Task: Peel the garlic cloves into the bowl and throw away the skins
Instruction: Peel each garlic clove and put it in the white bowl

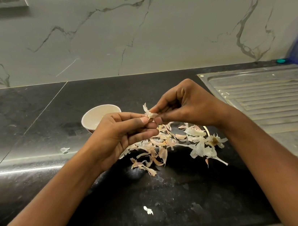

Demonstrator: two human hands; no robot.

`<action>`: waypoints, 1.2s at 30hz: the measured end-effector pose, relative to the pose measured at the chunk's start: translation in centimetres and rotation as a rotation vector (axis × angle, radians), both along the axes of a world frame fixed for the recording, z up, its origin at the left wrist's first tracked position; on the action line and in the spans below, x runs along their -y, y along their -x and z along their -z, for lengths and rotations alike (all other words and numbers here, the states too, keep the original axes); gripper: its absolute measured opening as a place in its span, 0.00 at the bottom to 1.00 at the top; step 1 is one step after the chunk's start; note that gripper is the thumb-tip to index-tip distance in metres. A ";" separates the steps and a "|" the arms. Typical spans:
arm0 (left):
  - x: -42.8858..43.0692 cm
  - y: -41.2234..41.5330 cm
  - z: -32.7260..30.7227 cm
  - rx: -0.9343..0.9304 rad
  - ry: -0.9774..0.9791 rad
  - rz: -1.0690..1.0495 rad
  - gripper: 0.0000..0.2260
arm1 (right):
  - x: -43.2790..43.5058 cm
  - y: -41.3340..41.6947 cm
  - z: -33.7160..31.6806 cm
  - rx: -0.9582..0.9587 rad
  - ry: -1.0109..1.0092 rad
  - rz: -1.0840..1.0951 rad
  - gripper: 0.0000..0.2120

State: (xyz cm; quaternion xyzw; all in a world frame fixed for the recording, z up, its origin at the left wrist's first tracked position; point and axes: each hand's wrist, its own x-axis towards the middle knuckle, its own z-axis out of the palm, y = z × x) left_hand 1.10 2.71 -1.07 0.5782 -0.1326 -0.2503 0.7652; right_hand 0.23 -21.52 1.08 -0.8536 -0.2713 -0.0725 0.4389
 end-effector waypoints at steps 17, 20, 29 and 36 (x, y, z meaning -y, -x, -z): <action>0.2 0.0 0.4 0.006 -0.053 -0.082 0.05 | -0.7 0.2 0.2 -0.057 -0.041 -0.066 0.12; 0.4 -0.1 0.3 0.037 -0.056 -0.092 0.04 | -0.6 0.3 0.1 -0.067 -0.072 -0.064 0.12; 0.3 0.0 -0.1 0.077 -0.064 -0.123 0.04 | 0.0 0.3 -0.4 -0.116 -0.204 -0.070 0.13; -0.1 0.2 -0.3 0.088 -0.036 -0.083 0.08 | -0.2 0.2 -0.2 -0.115 -0.135 -0.056 0.14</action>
